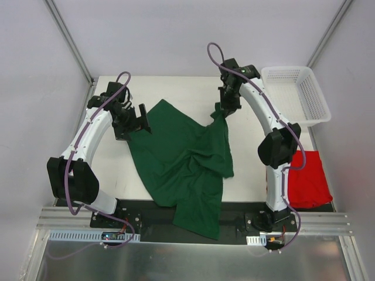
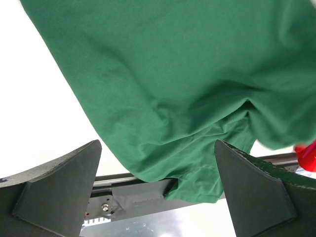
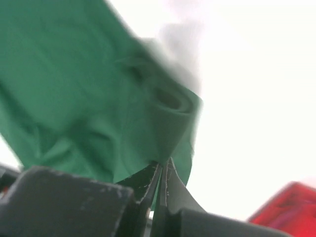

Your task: Fold and stack the t-shirts

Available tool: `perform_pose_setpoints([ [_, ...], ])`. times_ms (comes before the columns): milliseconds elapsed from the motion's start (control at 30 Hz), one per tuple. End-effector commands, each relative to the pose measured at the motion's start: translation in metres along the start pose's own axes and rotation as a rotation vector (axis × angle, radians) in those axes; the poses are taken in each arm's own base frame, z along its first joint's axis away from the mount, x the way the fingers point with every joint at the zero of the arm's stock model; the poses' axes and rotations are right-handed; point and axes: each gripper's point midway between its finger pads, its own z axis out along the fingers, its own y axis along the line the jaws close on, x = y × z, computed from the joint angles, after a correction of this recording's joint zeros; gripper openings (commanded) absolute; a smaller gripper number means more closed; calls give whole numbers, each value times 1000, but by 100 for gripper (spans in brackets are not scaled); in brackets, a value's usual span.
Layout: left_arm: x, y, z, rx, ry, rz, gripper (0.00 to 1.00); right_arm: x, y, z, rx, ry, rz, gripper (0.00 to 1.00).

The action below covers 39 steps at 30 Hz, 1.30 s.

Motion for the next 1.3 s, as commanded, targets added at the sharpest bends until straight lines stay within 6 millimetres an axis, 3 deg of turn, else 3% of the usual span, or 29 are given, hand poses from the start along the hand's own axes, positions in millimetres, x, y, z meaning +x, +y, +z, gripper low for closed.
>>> perform_pose_setpoints([
  [0, -3, -6, -15, 13, -45, 18, 99, 16, -82, -4, 368, 119, -12, 2],
  [67, 0, -4, -14, 9, -42, 20, 99, 13, -95, 0, 422, 96, 21, 1],
  [133, 5, -1, -13, 2, -35, 20, 99, 12, -98, -10, 432, 41, 56, 2],
  [167, 6, 0, -13, -2, -33, 20, 99, 24, -101, -5, 436, 67, 59, 14],
  [200, 7, 2, -12, -6, -29, 20, 99, 28, -102, -18, 431, 33, 78, 15],
  [267, 9, 1, -10, -3, -19, 19, 99, 38, -109, -24, 450, 3, 80, 17],
  [333, 9, -2, -10, 13, -13, 12, 99, 42, -113, -29, 460, -2, 84, 41],
  [367, 9, -3, -10, 19, -8, 12, 100, 45, -114, -36, 456, -11, 91, 69],
  [400, 7, -5, -11, 25, -14, 9, 99, 50, -108, -37, 416, -2, 94, 78],
  [433, 5, -7, -10, 27, -14, 8, 99, 52, -100, -35, 366, -5, 102, 96],
  [633, -29, -22, 6, 58, -27, 45, 99, 109, -39, -28, 83, 91, 106, 96],
  [667, -36, -19, 21, 37, 3, 42, 99, 118, -27, -28, 27, 108, 108, 96],
  [733, -64, -35, 20, 68, -34, 74, 99, 132, -11, -37, -36, 108, 97, 96],
  [767, -73, -35, 39, 57, -1, 68, 99, 137, -1, -42, -79, 117, 85, 96],
  [800, -94, -50, 34, 87, -43, 88, 99, 143, 2, -47, -89, 123, 70, 96],
  [833, -101, -59, 41, 109, -34, 95, 99, 148, 10, -57, -115, 108, 43, 96],
  [867, -103, -63, 68, 135, 32, 80, 99, 152, 17, -63, -147, 108, 27, 96],
  [900, -116, -79, 69, 189, 23, 75, 99, 156, 20, -68, -158, 111, 15, 96],
  [933, -118, -86, 81, 218, 51, 65, 99, 160, 24, -77, -177, 97, 0, 96],
  [967, -113, -90, 108, 260, 124, 38, 99, 164, 27, -80, -194, 104, 0, 96],
  [1067, -104, -113, 144, 336, 196, 7, 99, 172, 24, -90, -196, 94, -2, 96],
  [1200, -97, -146, 164, 435, 265, -69, 99, 180, 15, -96, -175, 106, -15, 96],
  [1267, -96, -144, 178, 420, 291, -128, 99, 181, 14, -97, -167, 103, -18, 96],
])
